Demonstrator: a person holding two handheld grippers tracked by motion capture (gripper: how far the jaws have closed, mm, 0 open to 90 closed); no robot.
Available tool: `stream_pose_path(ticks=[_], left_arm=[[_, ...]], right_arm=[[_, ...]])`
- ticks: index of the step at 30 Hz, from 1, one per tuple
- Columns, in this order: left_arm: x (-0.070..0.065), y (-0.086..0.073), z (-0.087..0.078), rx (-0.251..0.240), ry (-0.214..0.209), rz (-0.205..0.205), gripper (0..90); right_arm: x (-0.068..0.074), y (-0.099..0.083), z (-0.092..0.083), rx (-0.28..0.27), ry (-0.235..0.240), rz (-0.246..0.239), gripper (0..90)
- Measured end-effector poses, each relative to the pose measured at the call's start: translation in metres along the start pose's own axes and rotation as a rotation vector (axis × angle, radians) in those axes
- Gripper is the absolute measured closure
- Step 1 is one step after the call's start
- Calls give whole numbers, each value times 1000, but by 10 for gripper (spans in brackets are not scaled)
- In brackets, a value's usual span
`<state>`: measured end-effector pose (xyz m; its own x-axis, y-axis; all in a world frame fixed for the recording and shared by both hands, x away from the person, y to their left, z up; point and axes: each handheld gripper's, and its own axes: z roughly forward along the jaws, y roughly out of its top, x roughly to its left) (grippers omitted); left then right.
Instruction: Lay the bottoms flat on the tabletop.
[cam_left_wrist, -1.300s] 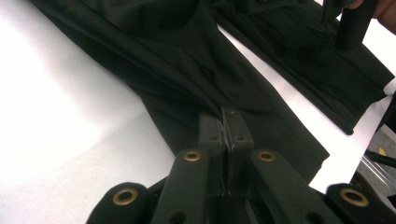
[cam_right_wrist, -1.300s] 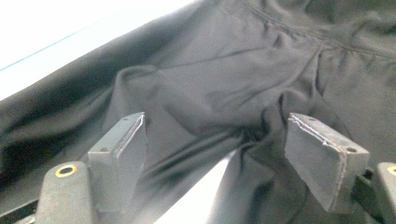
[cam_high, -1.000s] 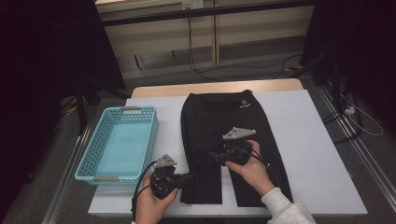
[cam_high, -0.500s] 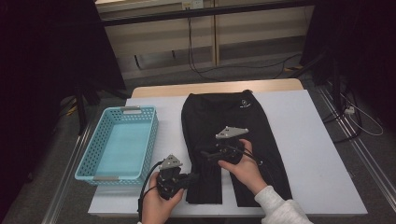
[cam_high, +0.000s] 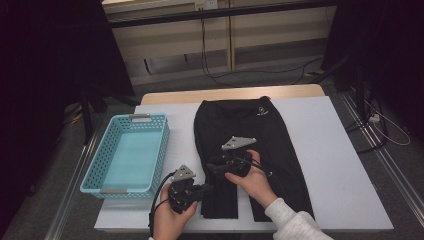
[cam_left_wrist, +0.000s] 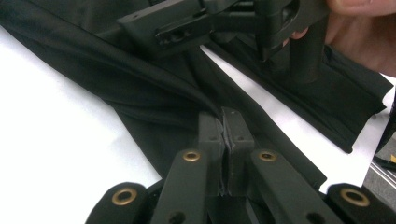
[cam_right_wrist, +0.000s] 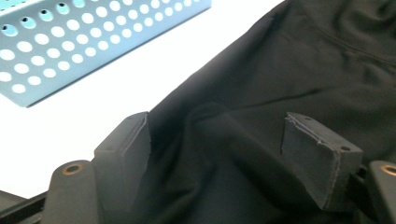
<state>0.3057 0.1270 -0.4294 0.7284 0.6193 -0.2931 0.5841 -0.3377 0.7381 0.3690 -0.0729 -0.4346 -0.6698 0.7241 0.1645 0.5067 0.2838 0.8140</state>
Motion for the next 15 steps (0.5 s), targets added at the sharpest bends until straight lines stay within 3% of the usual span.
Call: stream_pose_path(ticks=[2,7,10,13,15], left_arm=[[1,0,-1,2,-2,1,878],[2,0,-2,-5,-3,-6,878],[1,0,-2,-11,0,-5,878],[1,0,-2,-12,3,-5,878],[1,0,-3,-18,8,1,878]], right_arm=[[2,1,4,12,-18,-31,246],[5,2,14,32,13,-11,242],[10,4,17,27,-12,-53,238],[12,3,21,44,20,-34,237],[14,2,23,65,17,-55,238]])
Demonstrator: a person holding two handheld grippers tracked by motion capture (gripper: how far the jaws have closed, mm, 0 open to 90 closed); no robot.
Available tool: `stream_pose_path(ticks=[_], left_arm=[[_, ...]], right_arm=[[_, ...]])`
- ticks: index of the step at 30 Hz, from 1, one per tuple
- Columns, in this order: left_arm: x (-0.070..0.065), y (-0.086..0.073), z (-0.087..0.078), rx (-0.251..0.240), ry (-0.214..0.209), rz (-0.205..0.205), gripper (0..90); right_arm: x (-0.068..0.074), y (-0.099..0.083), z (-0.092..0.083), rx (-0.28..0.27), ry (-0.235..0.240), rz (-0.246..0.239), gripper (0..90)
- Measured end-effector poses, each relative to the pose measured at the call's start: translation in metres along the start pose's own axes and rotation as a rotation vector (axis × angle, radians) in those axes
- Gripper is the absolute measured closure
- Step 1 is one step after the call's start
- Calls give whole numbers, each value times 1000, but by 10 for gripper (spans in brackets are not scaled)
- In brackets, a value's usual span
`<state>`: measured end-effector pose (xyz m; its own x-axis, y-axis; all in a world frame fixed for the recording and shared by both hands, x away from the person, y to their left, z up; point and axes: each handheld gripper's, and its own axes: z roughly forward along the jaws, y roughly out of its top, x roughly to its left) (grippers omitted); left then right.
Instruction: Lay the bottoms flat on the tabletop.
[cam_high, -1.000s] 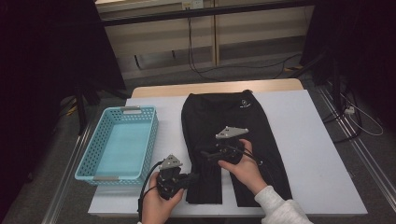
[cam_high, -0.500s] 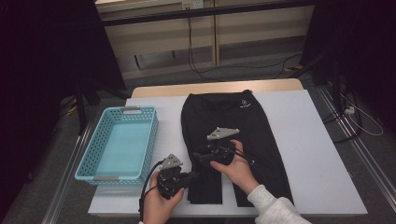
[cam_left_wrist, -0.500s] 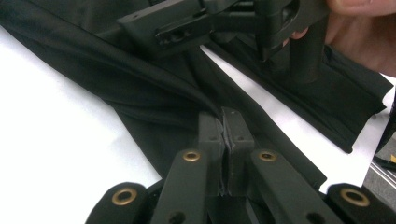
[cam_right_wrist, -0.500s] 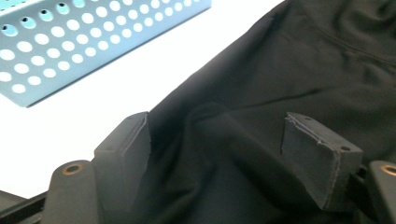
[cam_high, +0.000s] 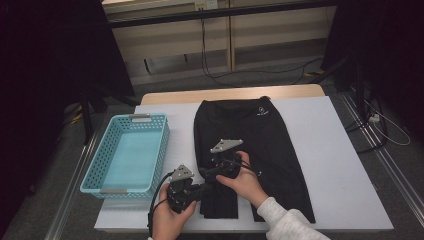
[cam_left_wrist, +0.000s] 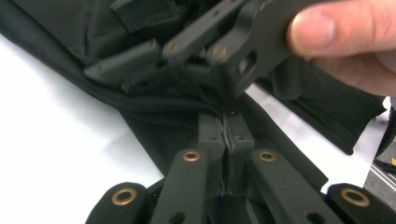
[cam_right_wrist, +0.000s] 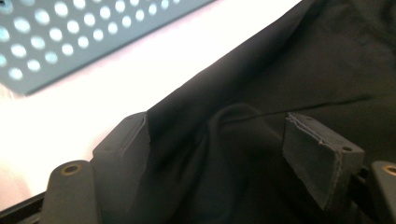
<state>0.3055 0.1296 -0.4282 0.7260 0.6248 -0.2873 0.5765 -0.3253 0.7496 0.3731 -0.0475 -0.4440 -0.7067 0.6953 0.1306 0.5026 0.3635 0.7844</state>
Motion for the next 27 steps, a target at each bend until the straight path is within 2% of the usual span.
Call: stream_pose_path(ticks=[3,4,6,7,9,12,14,16,18,19,21,24,26,27], left_arm=[[-1,1,-2,-5,2,5,878],[-1,1,-2,-6,-1,2,878],[-1,2,-3,-10,3,5,880],[-1,2,-3,-8,1,7,880],[-1,2,-3,-7,2,14,880],[-1,2,-3,-8,2,14,881],[-2,2,-3,-11,2,13,881],[-1,3,-4,-13,1,15,881],[-1,2,-4,-13,5,13,882],[-1,2,-4,-10,4,12,882],[-1,2,-3,-9,2,11,881],[0,2,-3,-4,1,15,881],[0,1,-2,-2,4,13,881],[0,2,-2,-4,6,16,881]], right_arm=[[1,-1,2,18,-27,-12,255],[1,-2,3,24,-25,-12,288],[1,-2,4,28,-41,-37,420],[2,-3,4,30,-51,-68,469],[3,-3,5,40,-45,-103,608],[3,-3,5,32,-38,-101,753],[1,-2,5,38,-38,-101,769],[-2,-2,5,34,-46,-91,822],[-4,-2,4,20,-40,-72,819],[-5,-1,3,13,-33,-57,798],[-7,2,-1,-10,-45,-57,747],[-9,5,-7,-36,-52,-23,561],[-10,8,-10,-50,-30,4,470],[-9,9,-11,-57,-18,13,455]])
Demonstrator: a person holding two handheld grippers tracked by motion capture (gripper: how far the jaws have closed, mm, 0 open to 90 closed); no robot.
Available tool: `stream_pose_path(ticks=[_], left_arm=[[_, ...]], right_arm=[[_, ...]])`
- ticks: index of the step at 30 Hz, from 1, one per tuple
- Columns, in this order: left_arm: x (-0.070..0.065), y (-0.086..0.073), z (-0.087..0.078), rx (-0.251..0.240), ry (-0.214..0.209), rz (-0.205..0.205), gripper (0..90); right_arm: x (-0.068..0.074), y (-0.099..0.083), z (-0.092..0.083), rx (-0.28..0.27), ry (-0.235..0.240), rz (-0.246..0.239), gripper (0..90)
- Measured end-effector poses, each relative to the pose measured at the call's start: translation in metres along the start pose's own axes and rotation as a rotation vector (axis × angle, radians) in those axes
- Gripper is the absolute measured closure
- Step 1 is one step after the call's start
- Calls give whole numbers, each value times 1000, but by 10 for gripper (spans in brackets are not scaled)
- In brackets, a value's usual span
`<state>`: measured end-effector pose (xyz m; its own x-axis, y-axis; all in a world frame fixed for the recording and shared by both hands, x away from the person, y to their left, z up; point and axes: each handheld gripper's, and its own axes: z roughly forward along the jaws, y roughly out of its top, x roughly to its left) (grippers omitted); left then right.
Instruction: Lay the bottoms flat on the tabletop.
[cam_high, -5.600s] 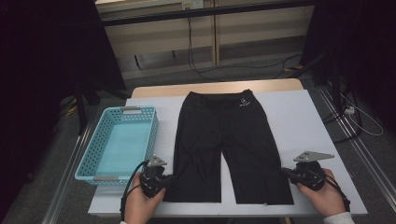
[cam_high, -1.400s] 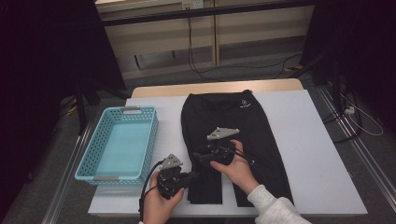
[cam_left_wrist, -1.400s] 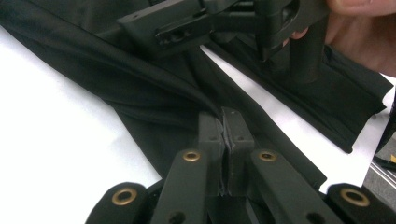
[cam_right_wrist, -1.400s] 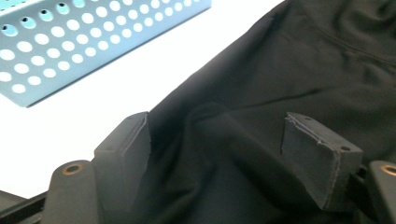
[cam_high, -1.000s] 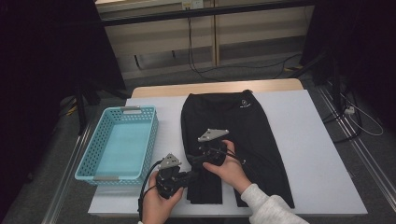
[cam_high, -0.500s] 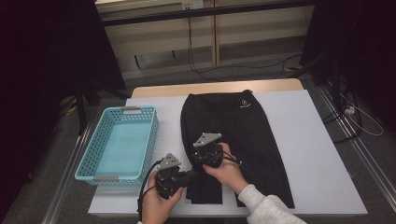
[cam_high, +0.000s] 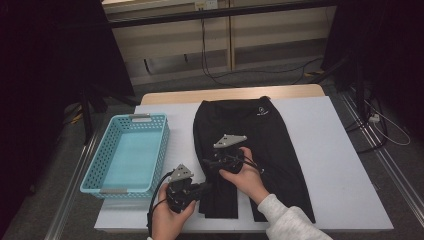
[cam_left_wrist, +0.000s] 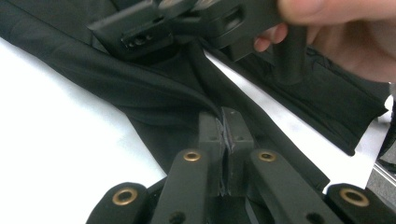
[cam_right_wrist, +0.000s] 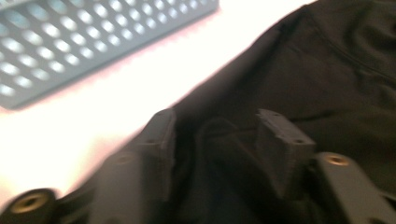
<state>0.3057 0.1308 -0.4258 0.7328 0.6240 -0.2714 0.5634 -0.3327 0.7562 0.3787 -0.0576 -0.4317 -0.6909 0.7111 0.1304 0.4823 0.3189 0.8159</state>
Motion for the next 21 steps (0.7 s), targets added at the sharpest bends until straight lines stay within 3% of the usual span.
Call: stream_pose_path(ticks=[3,6,11,14,16,18,21], left_arm=[[0,0,0,-8,3,5,880],[-1,0,0,-11,5,10,880],[-2,0,0,-17,6,12,880],[-1,1,-1,-19,4,8,880],[-1,1,-2,-13,4,11,882],[-1,1,-2,-12,0,12,884],[-3,1,1,-6,-4,16,885]], right_arm=[[6,4,0,-10,20,4,351],[13,4,4,13,51,3,306],[16,2,14,52,76,10,311],[17,1,22,100,22,-53,418],[11,-2,23,115,16,-30,553],[4,-3,21,124,-22,-20,615],[-6,-1,16,114,-26,1,726]])
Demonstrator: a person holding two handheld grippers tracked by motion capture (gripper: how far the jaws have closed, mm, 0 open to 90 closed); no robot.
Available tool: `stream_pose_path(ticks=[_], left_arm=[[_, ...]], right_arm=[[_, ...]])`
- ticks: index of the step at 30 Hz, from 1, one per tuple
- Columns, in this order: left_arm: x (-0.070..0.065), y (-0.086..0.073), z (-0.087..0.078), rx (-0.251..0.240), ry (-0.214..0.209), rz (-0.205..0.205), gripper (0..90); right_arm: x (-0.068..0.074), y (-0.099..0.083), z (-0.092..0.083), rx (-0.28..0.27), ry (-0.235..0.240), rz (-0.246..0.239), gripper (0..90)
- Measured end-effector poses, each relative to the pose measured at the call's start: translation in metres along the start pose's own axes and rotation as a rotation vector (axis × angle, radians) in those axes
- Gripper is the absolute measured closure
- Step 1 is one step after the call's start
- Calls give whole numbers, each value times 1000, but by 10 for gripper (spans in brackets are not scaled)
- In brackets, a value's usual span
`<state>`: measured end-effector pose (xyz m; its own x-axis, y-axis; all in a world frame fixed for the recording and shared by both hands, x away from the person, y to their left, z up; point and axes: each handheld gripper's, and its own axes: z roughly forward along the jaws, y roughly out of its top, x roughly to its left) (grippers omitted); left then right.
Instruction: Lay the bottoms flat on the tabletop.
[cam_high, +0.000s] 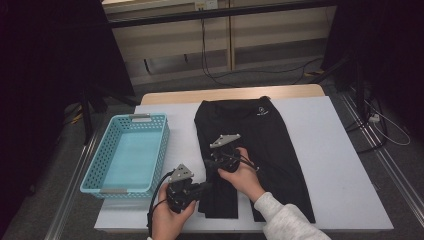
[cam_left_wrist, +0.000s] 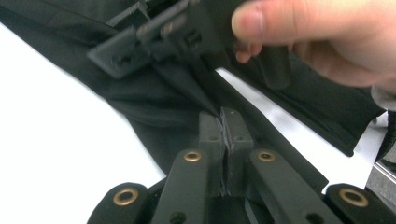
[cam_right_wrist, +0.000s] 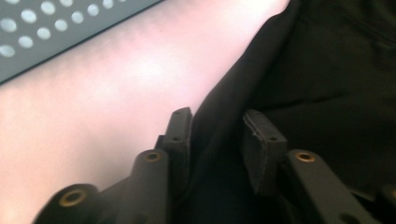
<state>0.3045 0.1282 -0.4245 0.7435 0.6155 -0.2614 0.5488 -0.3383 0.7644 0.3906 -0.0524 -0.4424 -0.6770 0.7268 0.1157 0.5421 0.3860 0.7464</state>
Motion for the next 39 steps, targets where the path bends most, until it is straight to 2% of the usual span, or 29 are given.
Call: stream_pose_path(ticks=[2,4,7,12,18,24,26,28,32,34,36,37,39], left_arm=[[-1,1,0,-4,0,2,885],[-1,2,-1,-6,2,5,886],[-1,2,0,-4,7,6,888],[0,5,0,-13,1,7,890],[-3,10,6,-21,-29,6,892],[-9,11,12,-4,-59,21,892],[-12,10,14,11,-66,27,892],[-13,9,15,18,-67,34,891],[-11,7,15,19,-60,21,891],[-9,5,16,20,-66,9,890],[-9,3,18,24,-66,8,889],[-9,3,18,24,-67,8,889],[-10,2,19,24,-70,5,889]], right_arm=[[-4,0,-2,-7,-2,-1,785],[-8,0,-4,0,-5,-9,897],[-16,-2,-9,-1,-11,14,900],[-22,-2,-26,-18,-37,2,900],[-32,-11,-63,-50,-63,29,900],[-35,-31,-86,-6,-77,36,900],[-34,-37,-86,25,-76,15,899],[-32,-39,-80,34,-68,-16,865],[-30,-32,-63,18,-106,-78,692],[-31,-27,-55,-6,-107,-78,592],[-32,-20,-46,-11,-121,-83,541],[-33,-16,-41,-25,-115,-85,501],[-33,-8,-30,-30,-110,-70,477]])
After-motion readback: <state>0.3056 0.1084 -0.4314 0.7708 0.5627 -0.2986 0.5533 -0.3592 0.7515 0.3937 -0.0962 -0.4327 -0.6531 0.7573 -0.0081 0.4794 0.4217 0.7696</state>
